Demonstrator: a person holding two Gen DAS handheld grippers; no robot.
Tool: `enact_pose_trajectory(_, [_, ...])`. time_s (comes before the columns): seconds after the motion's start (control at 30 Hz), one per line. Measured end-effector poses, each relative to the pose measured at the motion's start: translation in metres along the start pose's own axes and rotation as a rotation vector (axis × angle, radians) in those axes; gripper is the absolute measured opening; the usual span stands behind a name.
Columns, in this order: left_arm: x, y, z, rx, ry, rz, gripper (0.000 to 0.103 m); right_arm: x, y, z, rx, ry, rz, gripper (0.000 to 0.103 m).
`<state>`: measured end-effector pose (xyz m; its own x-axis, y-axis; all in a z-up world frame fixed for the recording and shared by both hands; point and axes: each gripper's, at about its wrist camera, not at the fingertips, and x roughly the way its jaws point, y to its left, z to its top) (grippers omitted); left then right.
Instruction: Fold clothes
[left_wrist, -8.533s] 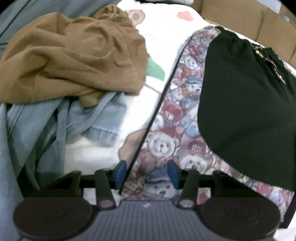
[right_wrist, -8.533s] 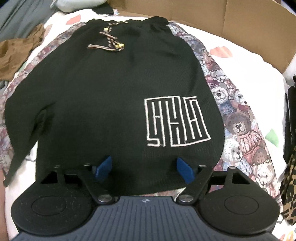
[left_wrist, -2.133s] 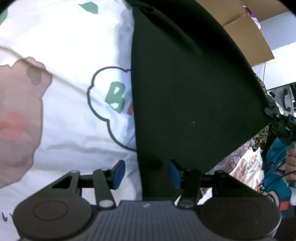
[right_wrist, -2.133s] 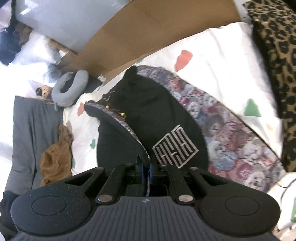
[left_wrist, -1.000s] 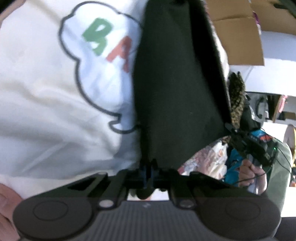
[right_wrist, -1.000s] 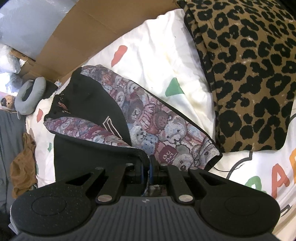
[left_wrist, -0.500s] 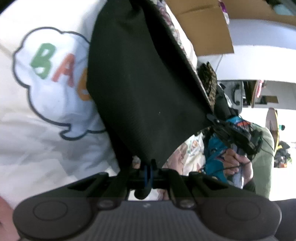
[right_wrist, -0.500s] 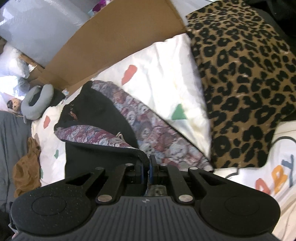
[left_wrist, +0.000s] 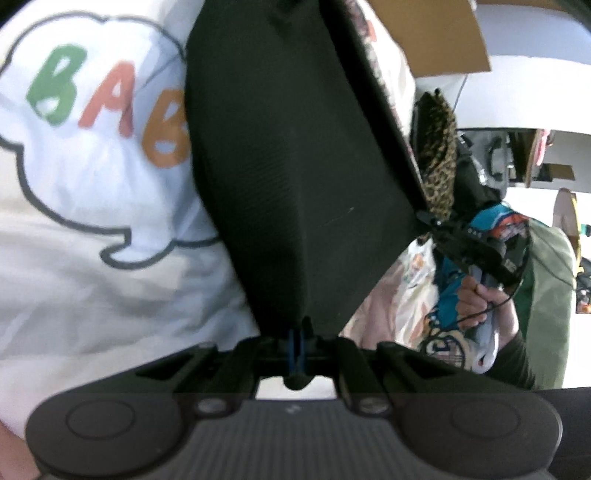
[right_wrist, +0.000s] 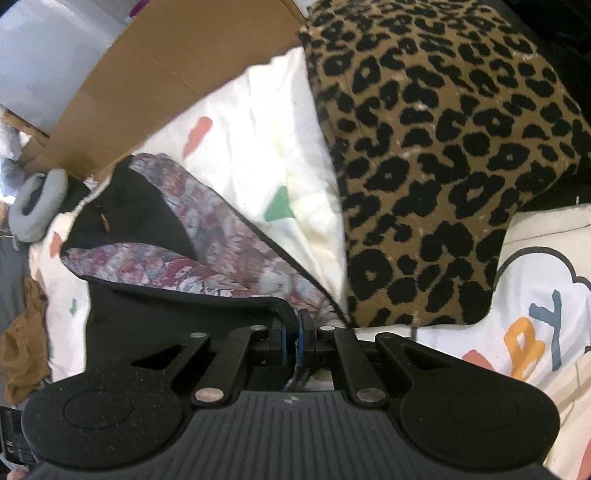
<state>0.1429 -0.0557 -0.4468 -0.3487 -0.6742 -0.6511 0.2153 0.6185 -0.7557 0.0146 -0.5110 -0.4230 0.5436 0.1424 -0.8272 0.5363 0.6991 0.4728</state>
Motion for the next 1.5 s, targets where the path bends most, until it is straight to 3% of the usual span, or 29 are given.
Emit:
enact_pose_trajectory(0.43, [0.010,0.009,0.000,-0.004,0.041,0.062,0.006,0.012,0.001,0.000,-0.053,0.029,-0.064,0.005])
enact_pose_trajectory(0.53, [-0.003,0.000,0.003,0.029,0.048,0.087,0.022,0.008,0.006,0.006,-0.071,0.056,-0.086,0.010])
enact_pose_trajectory(0.6, [-0.015,-0.007,0.006,0.052,0.035,0.098,0.041,0.000,0.010,0.008,-0.091,0.056,-0.086,0.014])
enact_pose_trajectory(0.77, [-0.047,-0.022,0.026,0.084,-0.019,0.145,0.044,-0.019,0.017,0.007,-0.124,0.039,-0.093,0.023])
enact_pose_trajectory(1.13, [-0.088,-0.046,0.102,0.093,-0.175,0.259,0.046,-0.043,0.038,0.015,-0.180,-0.008,-0.056,0.023])
enact_pose_trajectory(1.2, [-0.092,-0.050,0.116,0.097,-0.201,0.278,0.046,-0.044,0.041,0.018,-0.185,-0.011,-0.047,0.031])
enact_pose_trajectory(1.27, [-0.093,-0.056,0.126,0.104,-0.228,0.275,0.051,-0.043,0.044,0.018,-0.192,0.000,-0.029,0.043])
enact_pose_trajectory(1.43, [-0.095,-0.061,0.149,0.091,-0.285,0.264,0.055,-0.038,0.059,0.017,-0.250,0.005,-0.007,0.044])
enact_pose_trajectory(1.5, [-0.096,-0.062,0.157,0.109,-0.307,0.267,0.066,-0.035,0.066,0.017,-0.272,0.004,-0.004,0.044])
